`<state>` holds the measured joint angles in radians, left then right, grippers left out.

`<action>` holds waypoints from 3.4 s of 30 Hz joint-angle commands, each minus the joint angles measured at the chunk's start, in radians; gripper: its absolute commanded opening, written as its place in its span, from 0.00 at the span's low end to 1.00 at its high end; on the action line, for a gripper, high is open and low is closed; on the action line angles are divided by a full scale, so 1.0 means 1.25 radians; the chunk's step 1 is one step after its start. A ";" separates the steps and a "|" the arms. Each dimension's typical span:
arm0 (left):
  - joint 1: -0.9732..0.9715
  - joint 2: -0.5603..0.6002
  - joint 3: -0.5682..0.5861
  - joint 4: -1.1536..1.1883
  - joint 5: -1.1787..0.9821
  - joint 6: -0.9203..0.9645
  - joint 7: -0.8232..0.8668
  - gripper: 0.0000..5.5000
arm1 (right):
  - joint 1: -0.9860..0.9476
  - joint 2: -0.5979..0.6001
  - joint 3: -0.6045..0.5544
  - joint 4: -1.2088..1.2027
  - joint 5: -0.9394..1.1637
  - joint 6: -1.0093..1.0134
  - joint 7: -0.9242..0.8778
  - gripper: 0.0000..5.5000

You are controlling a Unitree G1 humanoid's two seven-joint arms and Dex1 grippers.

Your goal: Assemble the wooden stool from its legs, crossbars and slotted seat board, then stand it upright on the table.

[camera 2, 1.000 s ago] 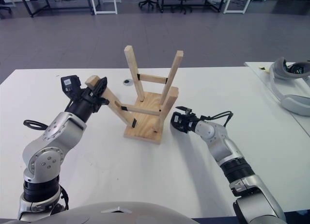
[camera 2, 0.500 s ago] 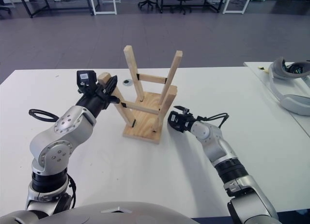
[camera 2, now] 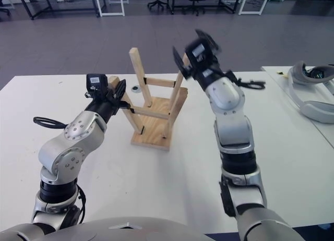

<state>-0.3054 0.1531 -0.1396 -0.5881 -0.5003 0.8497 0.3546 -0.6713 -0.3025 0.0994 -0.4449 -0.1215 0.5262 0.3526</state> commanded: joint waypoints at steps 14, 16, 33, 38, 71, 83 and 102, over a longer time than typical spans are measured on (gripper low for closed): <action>0.024 -0.193 0.047 0.137 0.138 0.031 0.036 0.19 | 0.034 -0.110 0.476 0.109 -0.416 0.044 0.130 0.65; 0.024 -0.199 0.046 0.136 0.148 0.034 0.026 0.19 | 0.078 -0.121 0.507 0.139 -0.431 0.073 0.184 0.65; 0.007 -0.186 0.103 0.022 0.166 0.016 -0.073 0.37 | 0.097 0.004 0.259 0.032 -0.419 -0.096 -0.019 0.65; -0.057 -0.132 0.164 -0.120 0.128 0.061 -0.120 0.53 | 0.076 0.080 0.195 0.012 -0.343 -0.116 -0.040 0.65; -0.318 0.189 0.406 0.262 -0.121 -0.089 -0.482 0.67 | -0.104 0.181 -0.251 0.152 0.231 0.162 -0.138 0.65; -0.010 0.180 0.283 0.877 0.168 -0.597 -0.729 0.67 | 0.287 -0.029 0.082 0.463 -0.019 0.009 -0.014 0.65; -0.215 0.128 0.058 1.319 0.361 -0.852 -0.984 0.67 | 0.218 -0.043 0.356 0.381 -0.058 -0.171 0.328 0.65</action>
<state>-0.5785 0.3506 -0.0284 1.0557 -0.0763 -0.2052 -0.7996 -0.3784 -0.3948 0.4894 0.0613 -0.2359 0.3757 0.7071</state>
